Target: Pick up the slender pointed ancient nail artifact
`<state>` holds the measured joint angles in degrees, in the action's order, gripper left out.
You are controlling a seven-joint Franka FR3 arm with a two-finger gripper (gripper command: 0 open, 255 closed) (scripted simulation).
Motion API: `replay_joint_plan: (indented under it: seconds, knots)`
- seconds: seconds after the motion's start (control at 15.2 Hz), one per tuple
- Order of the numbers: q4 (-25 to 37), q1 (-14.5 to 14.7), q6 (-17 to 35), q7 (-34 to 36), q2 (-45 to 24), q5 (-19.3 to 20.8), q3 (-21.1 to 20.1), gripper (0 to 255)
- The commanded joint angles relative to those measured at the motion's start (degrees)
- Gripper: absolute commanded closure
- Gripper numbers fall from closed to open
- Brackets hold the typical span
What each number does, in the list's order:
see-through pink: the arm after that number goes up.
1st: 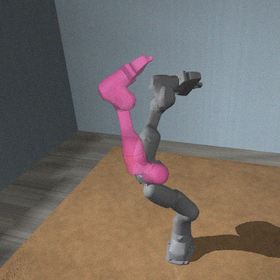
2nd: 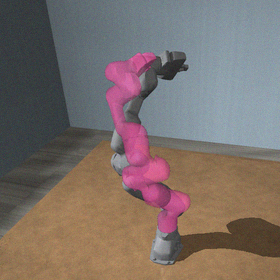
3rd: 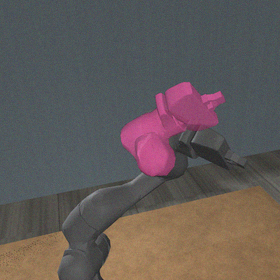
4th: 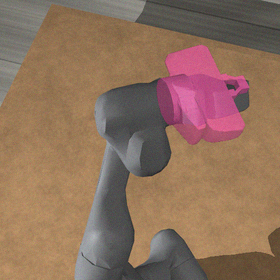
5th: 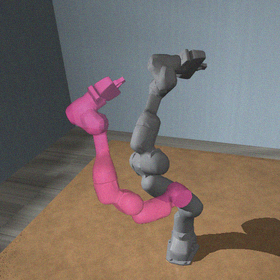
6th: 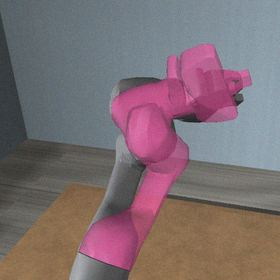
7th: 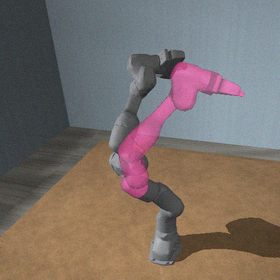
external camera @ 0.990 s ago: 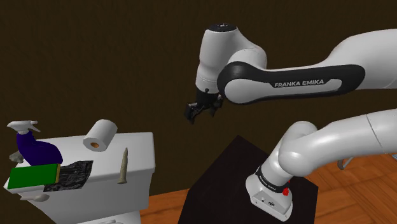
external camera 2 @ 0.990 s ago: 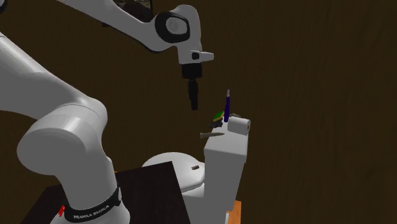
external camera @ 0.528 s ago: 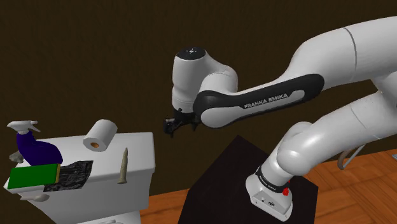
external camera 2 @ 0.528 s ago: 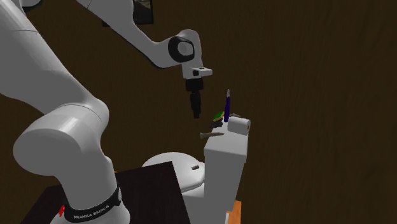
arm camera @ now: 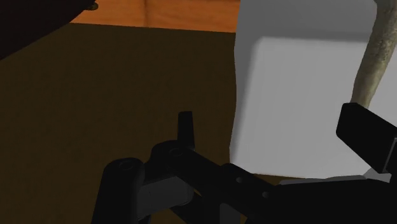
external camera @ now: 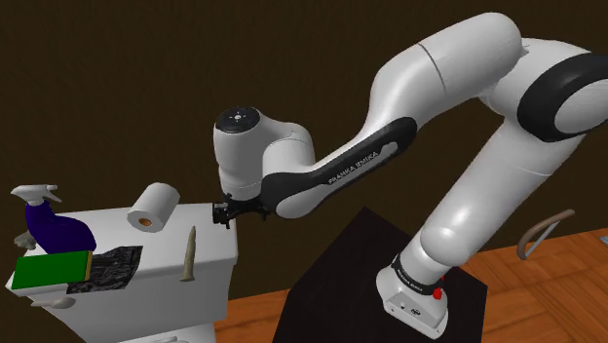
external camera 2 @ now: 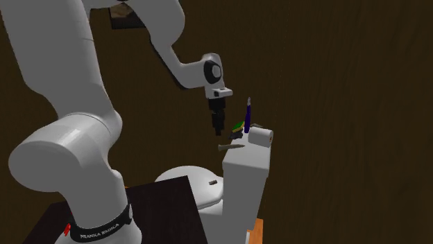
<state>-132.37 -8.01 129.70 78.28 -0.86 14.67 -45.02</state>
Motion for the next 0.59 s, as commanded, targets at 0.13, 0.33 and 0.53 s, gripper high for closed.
replay_joint_plan:
  seconds: [0.13, 0.33, 0.53]
  knots:
    - [7.8, 3.2, -0.8, 13.5, -13.0, 12.8, 1.3, 0]
    - [14.4, 8.0, -2.2, 20.5, -21.2, 19.1, 4.7, 0]
    - [21.5, 12.7, -3.7, 25.4, -28.6, 23.4, 8.0, 0]
